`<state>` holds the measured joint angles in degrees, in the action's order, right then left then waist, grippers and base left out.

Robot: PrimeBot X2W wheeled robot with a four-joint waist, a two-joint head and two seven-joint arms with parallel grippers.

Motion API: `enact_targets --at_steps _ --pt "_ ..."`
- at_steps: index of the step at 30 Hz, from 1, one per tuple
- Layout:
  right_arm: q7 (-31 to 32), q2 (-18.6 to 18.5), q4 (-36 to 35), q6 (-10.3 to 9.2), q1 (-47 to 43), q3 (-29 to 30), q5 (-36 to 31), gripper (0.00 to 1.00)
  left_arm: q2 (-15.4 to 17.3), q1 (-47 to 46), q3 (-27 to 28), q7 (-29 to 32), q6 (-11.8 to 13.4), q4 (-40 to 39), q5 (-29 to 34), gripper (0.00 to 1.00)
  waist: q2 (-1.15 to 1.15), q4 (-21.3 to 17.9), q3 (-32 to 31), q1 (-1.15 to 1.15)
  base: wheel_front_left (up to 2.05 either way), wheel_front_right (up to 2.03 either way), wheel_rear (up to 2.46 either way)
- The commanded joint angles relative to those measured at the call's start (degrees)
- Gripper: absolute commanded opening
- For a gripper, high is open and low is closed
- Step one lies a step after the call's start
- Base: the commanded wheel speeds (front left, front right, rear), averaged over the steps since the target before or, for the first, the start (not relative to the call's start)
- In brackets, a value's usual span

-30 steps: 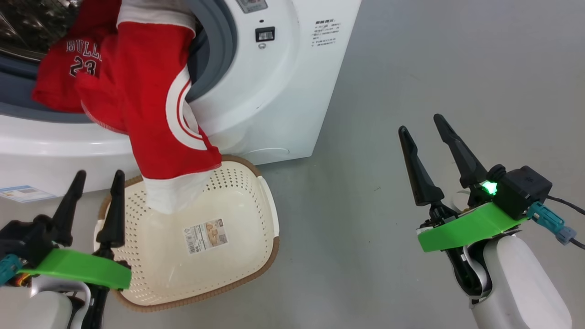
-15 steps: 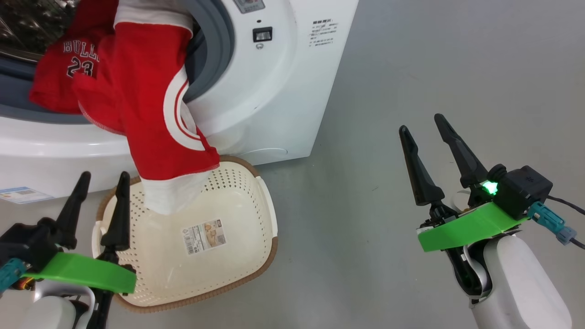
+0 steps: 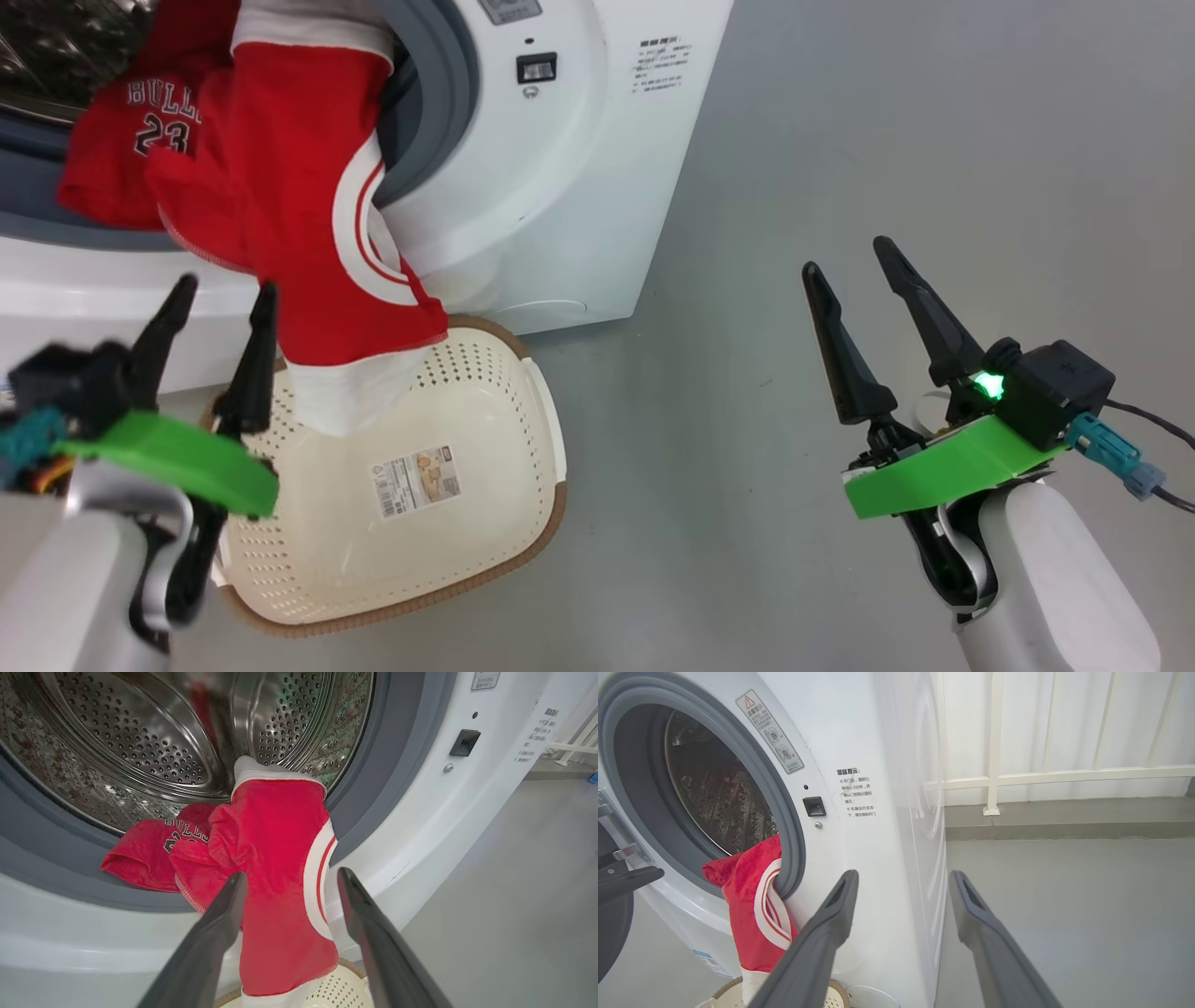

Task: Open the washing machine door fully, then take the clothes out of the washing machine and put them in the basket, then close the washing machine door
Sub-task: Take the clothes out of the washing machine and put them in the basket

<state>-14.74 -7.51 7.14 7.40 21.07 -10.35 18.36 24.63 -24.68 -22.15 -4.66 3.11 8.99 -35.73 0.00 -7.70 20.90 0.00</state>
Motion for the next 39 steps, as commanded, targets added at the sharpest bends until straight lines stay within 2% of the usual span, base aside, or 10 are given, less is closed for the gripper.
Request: enact_targets --at_steps 1,11,26,39 --pt "-0.26 0.03 -1.31 0.09 -0.09 -1.28 0.67 1.00 1.70 -3.74 1.59 1.24 -0.84 0.54 0.13 1.00 0.00 -0.22 0.30 0.00 0.00 0.00 0.00" --pt "-0.26 0.87 -1.77 0.09 0.81 -1.54 0.59 1.00 -0.99 -18.96 2.27 6.64 -4.86 17.37 -4.22 1.00 0.00 -2.32 2.78 0.00 0.00 0.00 0.00" --pt "-0.26 2.56 -2.99 0.09 2.06 -1.16 -0.04 1.00 -2.71 -36.64 2.04 8.57 -8.81 40.18 -5.98 1.00 0.00 -5.82 7.22 0.00 0.00 0.00 0.00" --pt "-0.26 3.17 -2.88 0.09 2.35 -1.17 -0.27 1.00 -5.07 -42.55 -1.01 11.30 -10.55 50.82 -9.01 1.00 0.00 -6.89 8.19 0.00 0.00 0.00 0.00"
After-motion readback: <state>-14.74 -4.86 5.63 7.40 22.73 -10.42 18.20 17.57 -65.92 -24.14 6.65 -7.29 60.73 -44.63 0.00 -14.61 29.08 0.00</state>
